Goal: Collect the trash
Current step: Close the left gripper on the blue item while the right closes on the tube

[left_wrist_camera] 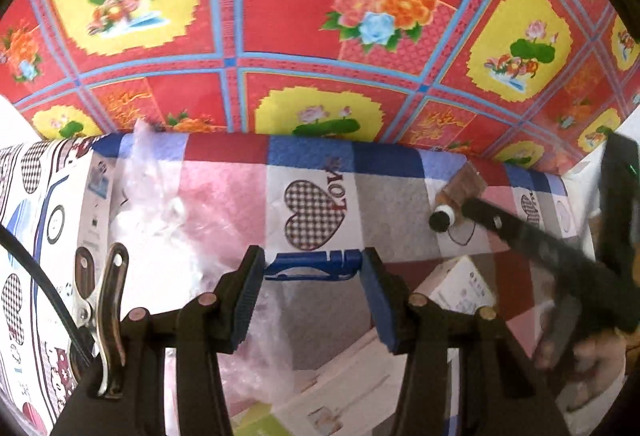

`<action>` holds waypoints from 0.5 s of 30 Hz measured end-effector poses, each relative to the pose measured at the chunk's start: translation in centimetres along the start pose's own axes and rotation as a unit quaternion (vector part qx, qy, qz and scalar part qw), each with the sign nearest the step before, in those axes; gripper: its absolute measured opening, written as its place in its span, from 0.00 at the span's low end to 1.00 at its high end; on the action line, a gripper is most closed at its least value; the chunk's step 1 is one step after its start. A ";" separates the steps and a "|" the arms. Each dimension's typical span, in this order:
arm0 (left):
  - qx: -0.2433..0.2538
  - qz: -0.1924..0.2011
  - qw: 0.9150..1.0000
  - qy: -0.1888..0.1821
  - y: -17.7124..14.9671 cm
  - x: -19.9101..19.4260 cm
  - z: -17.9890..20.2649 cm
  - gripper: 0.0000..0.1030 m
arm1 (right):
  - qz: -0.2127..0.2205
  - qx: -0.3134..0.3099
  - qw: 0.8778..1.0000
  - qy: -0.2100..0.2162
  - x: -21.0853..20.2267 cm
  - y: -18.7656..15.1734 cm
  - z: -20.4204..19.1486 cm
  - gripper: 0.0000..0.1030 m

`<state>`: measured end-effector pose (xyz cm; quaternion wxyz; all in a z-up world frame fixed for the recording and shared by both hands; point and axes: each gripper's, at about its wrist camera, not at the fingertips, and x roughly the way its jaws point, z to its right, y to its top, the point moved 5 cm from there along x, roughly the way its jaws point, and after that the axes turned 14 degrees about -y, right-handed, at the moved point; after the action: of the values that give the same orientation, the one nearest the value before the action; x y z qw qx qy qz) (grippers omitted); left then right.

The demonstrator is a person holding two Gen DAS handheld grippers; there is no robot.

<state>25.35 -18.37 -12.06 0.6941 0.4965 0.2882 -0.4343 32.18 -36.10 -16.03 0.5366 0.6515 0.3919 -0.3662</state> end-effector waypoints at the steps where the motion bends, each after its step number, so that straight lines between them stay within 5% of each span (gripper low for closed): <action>1: -0.001 0.001 1.000 -0.002 0.0 -0.2 -0.2 0.50 | 0.002 0.003 1.000 -0.009 0.3 0.3 -0.2 0.61; 15: -0.007 0.003 1.000 -0.019 -1.2 -1.1 -1.7 0.50 | 0.011 -0.031 0.994 -0.107 3.0 0.7 -3.0 0.62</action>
<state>23.89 -16.60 -12.26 0.7039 0.4845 0.2765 -0.4397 34.30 -32.85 -17.99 0.5994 0.5955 0.3366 -0.4157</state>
